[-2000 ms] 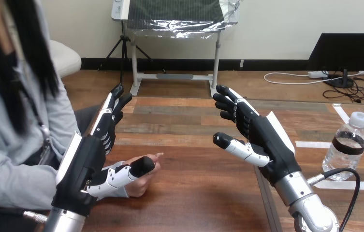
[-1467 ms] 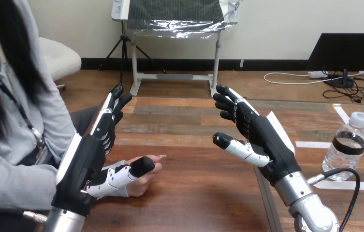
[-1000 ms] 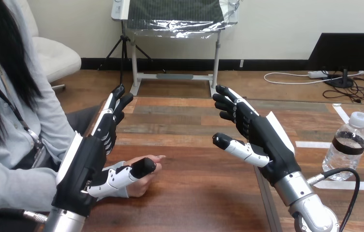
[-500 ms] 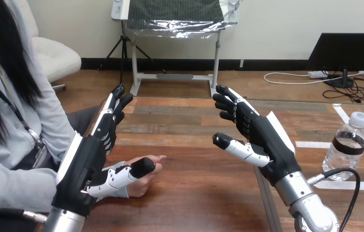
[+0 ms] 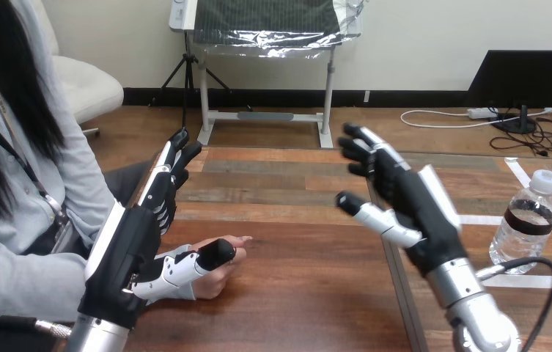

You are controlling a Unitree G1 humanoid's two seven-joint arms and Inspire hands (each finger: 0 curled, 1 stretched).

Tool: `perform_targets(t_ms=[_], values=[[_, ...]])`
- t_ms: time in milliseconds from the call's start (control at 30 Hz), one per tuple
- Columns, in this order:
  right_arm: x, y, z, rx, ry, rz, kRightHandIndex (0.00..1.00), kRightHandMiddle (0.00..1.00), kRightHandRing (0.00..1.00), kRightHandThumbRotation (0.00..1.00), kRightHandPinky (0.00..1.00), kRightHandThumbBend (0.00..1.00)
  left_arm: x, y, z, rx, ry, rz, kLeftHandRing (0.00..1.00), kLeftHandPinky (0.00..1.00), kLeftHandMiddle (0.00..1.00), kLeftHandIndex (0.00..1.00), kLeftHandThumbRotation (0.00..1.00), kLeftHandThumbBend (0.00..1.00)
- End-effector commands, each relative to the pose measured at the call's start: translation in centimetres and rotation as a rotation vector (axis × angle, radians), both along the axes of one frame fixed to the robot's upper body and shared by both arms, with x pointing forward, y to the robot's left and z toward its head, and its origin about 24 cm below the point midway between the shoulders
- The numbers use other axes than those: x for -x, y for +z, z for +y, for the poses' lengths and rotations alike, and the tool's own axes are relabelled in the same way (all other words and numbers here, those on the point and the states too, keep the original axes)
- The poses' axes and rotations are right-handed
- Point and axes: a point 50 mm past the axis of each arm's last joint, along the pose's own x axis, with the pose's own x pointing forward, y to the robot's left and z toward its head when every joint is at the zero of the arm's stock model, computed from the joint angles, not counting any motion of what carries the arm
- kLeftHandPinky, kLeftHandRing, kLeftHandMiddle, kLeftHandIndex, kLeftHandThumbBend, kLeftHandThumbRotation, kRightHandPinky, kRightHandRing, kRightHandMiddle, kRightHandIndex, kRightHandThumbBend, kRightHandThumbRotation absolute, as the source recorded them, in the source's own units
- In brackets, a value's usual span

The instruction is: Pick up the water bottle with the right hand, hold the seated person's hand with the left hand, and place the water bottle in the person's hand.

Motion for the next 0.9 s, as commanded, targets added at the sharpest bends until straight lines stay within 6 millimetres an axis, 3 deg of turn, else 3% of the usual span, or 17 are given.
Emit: perform_targets(t_ms=[0,367,867], values=[[-2.3,3.9,-1.6,-0.018,-0.069,-0.149,0.9,0.88,0.87,0.61,0.83,1.0,-0.8,1.2,-0.1,0.003,0.004,-0.064,1.0,0.99,1.0,1.0,0.57,1.0],[-3.1,5.6,-3.4,-0.03,-0.16,-0.197,0.89,0.86,0.86,0.62,0.8,1.0,-0.8,1.2,0.0,0.007,-0.005,-0.057,1.0,1.0,1.0,1.0,0.57,1.0],[-3.8,8.4,-6.5,0.013,-0.279,-0.279,0.93,0.9,0.93,0.59,0.92,1.0,-0.9,1.2,0.2,0.008,-0.002,-0.059,1.0,1.0,1.0,1.0,0.56,1.0]])
